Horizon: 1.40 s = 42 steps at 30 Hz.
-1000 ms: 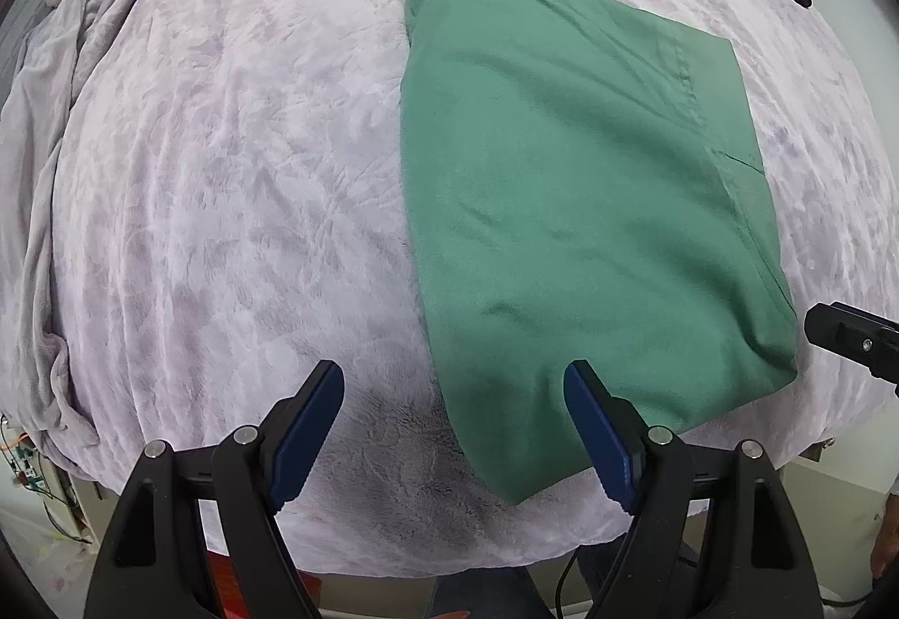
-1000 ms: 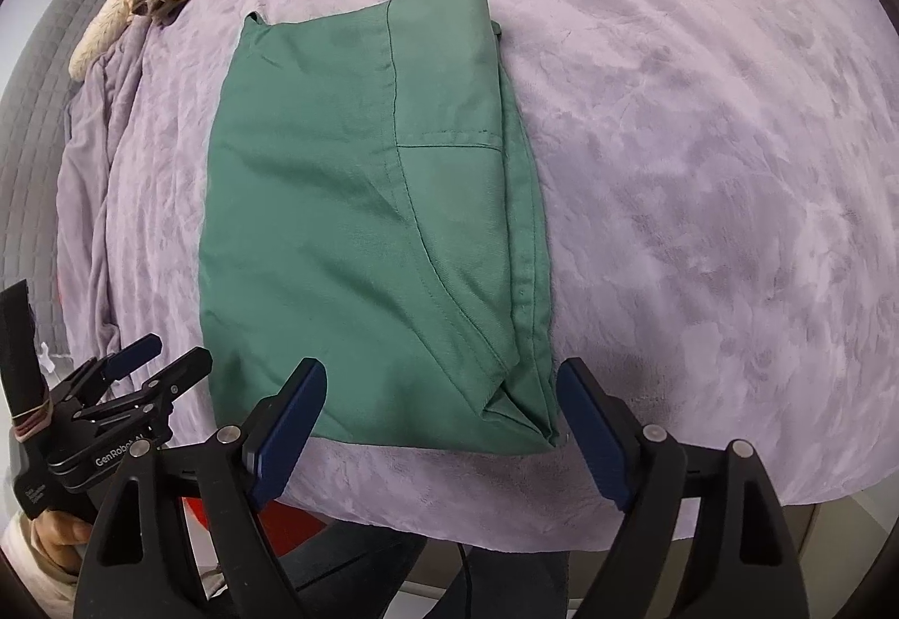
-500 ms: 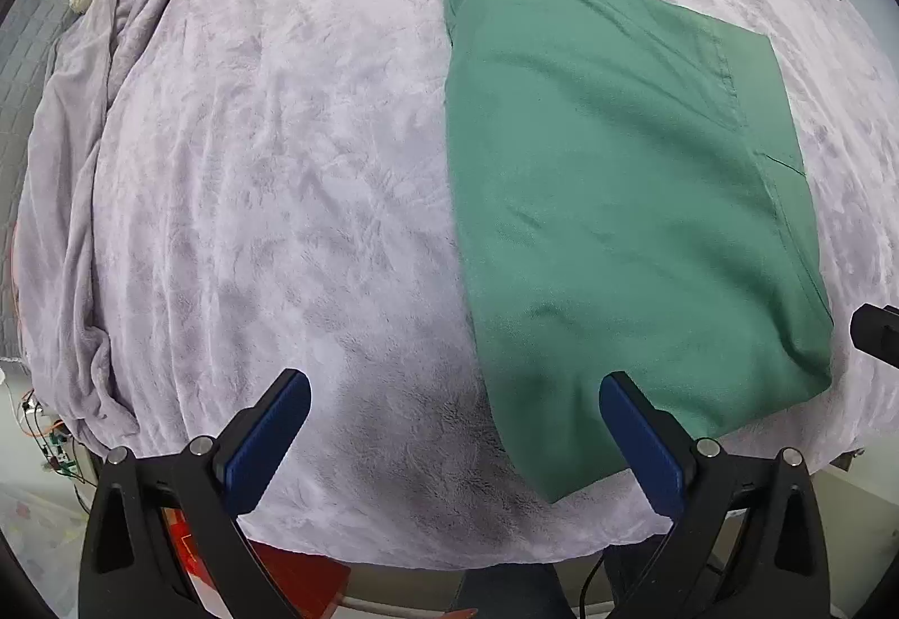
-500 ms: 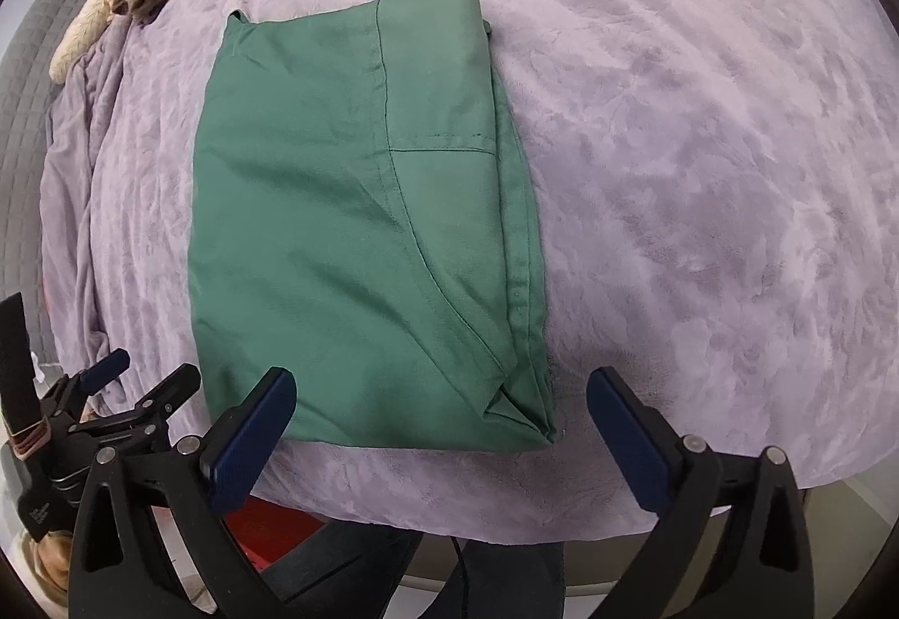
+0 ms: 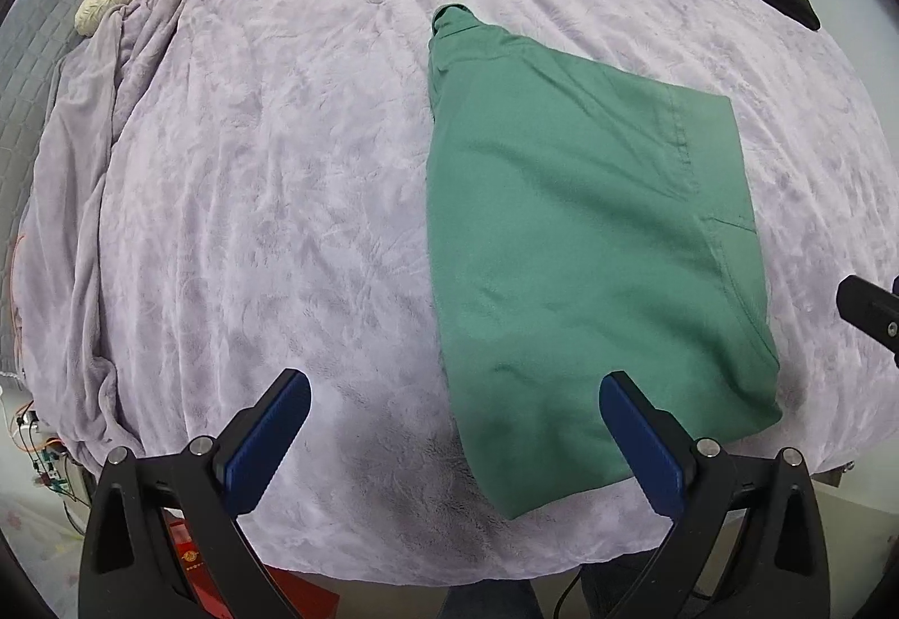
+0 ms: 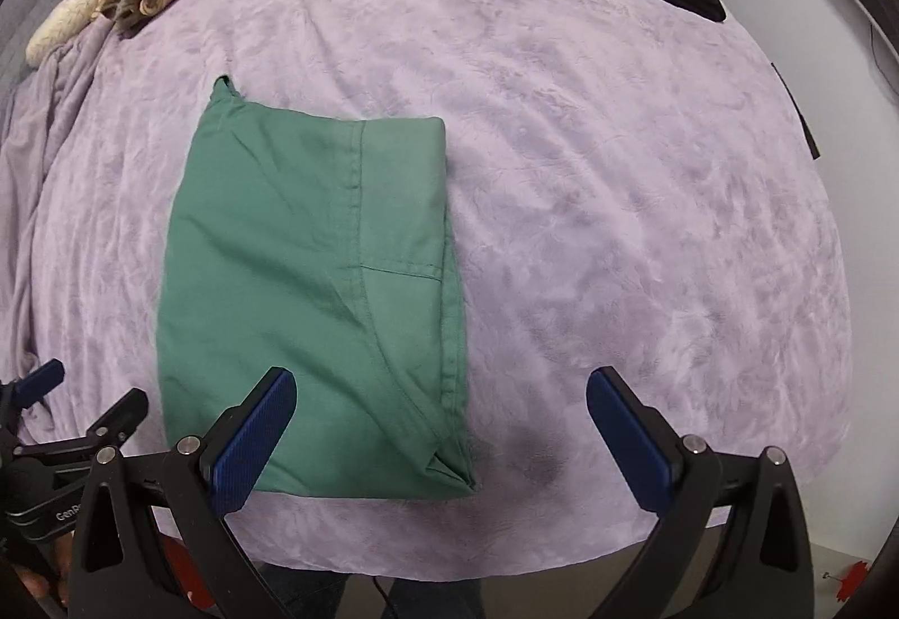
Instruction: Fold large clothes
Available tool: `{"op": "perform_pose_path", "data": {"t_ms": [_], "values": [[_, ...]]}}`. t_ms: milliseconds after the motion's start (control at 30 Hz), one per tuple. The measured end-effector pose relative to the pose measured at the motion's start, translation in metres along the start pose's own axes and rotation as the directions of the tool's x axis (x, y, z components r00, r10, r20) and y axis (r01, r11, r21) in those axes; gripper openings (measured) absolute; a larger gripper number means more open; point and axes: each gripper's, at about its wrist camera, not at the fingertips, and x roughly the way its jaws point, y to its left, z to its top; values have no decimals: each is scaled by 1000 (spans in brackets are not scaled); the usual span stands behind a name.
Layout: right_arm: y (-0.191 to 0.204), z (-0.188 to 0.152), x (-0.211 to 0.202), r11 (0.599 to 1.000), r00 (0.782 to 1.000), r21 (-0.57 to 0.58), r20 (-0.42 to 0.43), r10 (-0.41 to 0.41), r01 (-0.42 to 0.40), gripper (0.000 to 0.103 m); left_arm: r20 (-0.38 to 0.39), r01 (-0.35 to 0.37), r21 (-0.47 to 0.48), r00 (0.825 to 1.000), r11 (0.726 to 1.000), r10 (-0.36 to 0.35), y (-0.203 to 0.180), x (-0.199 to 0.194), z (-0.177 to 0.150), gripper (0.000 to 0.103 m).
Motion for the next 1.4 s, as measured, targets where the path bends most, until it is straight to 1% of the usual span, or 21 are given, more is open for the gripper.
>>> {"op": "perform_pose_path", "data": {"t_ms": [100, 167, 500, 667, 1400], "values": [[-2, -1, -1, 996, 997, 34, -7, 82, -82, 103, 25, -10, 2, 1000, 1000, 10, -2, -8, 3, 103], [2, -4, -2, 995, 996, 41, -4, 90, -89, 103, 35, -15, 5, 999, 1000, 14, -3, -12, 4, 103], [8, -2, -9, 999, 999, 4, 3, 44, -44, 103, 31, -27, -7, 999, 1000, 28, -4, -14, 4, 103], [7, -2, -8, 999, 999, 6, -9, 48, -48, 103, 31, -33, -7, 999, 999, 33, -4, -15, 3, 103], [10, 2, -8, 999, 998, -10, -14, 54, -54, 103, 28, -37, -7, 999, 999, 37, -3, -14, 4, 103]]}}
